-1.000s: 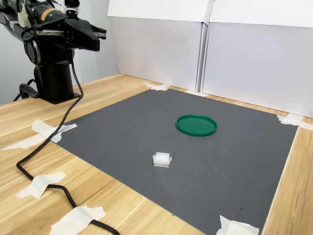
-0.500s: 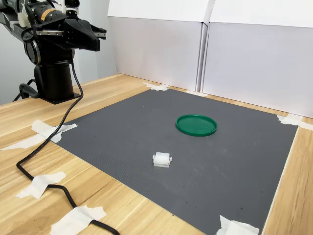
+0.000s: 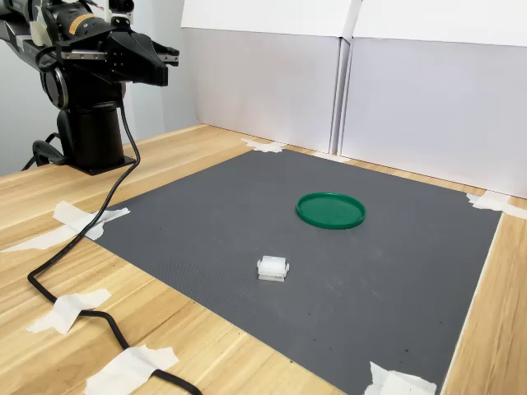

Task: Grasp a white terminal and put it on the green lid.

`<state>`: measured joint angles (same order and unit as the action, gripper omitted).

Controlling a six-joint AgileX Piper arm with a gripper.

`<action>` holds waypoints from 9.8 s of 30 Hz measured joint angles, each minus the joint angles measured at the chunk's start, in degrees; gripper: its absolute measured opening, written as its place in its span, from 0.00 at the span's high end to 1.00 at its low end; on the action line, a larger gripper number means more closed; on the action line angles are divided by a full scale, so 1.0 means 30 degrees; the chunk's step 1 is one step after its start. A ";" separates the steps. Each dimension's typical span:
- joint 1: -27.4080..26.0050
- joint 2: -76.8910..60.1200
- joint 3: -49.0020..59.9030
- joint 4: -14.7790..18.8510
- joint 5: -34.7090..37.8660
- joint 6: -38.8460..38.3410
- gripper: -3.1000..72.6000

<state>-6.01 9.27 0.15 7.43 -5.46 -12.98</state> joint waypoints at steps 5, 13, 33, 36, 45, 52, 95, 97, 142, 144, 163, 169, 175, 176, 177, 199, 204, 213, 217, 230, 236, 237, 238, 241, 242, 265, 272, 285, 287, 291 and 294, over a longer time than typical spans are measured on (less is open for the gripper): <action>0.0024 0.0000 0.0000 0.0000 0.0000 0.0000 0.98; 0.0054 0.0117 -0.0020 0.0000 0.0086 0.0000 0.98; 0.0054 0.9063 -1.2250 -0.0282 1.5754 0.0000 0.98; 0.0054 1.0410 -1.3226 -0.0650 1.7101 0.0000 0.98; 0.0054 1.3351 -1.3945 -0.1464 1.8647 -0.0128 0.98; 0.0054 1.6548 -1.5763 -0.1484 1.9233 -0.0391 0.89; 0.0054 3.2632 -2.6237 -0.2735 2.0077 -0.1644 0.13; 0.0054 3.2870 -2.6283 -0.2638 1.9818 -0.1678 0.13; -0.0136 3.4108 -2.7470 -0.1534 2.0180 -0.3094 0.13; -0.0136 3.4108 -2.7470 -0.1534 2.0205 -0.3087 0.13; -0.1112 3.4108 -2.7470 -0.2269 2.0302 -0.3286 0.13; -0.1196 3.4125 -2.7470 -0.2244 1.9919 -0.3672 0.13; -0.1196 3.4582 -2.7498 -0.2066 1.9390 -0.3733 0.13; -0.1196 3.4688 -2.7498 -0.2049 1.9346 -0.3733 0.13; -0.1196 3.4778 -2.7498 -0.2059 1.9306 -0.3749 0.13; -0.1196 3.5112 -2.7520 -0.2044 1.8969 -0.4089 0.41; -0.1196 3.5112 -2.7520 -0.2044 1.8969 -0.4089 0.60; -0.1196 3.5112 -2.7520 -0.2044 1.8969 -0.3803 0.60; -0.1148 3.5067 -2.7520 -0.2062 1.9291 -0.3767 0.60; 0.3626 3.3498 -2.7520 -0.1324 2.0690 -0.2894 0.60; 0.5607 3.3544 -2.7520 -0.0292 2.0629 -0.2599 0.60; 0.5747 3.3564 -2.7520 -0.0230 2.0607 -0.2458 0.60; 0.5818 3.3658 -2.7520 -0.0201 2.0557 -0.2347 0.60; 0.5841 3.3964 -2.7520 -0.0347 2.0483 -0.1920 0.60; 0.5841 3.4063 -2.7520 -0.0556 2.0485 -0.1865 0.60; 0.5841 3.4457 -2.7520 -0.0874 2.0174 -0.1930 0.56; 0.5841 3.4475 -2.7520 -0.0700 2.0197 -0.1930 0.28; 0.3737 2.9432 -2.7463 -0.0024 1.9625 -0.0606 0.84; 0.2857 2.8161 -2.7308 -0.0039 1.9191 -0.0185 0.92; 0.1031 2.5146 -2.5559 -0.0176 1.6922 0.0960 0.97; 0.0028 2.2292 -2.2760 -0.0552 1.4364 0.1381 0.98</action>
<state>-5.92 76.15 -68.13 5.78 37.63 -8.84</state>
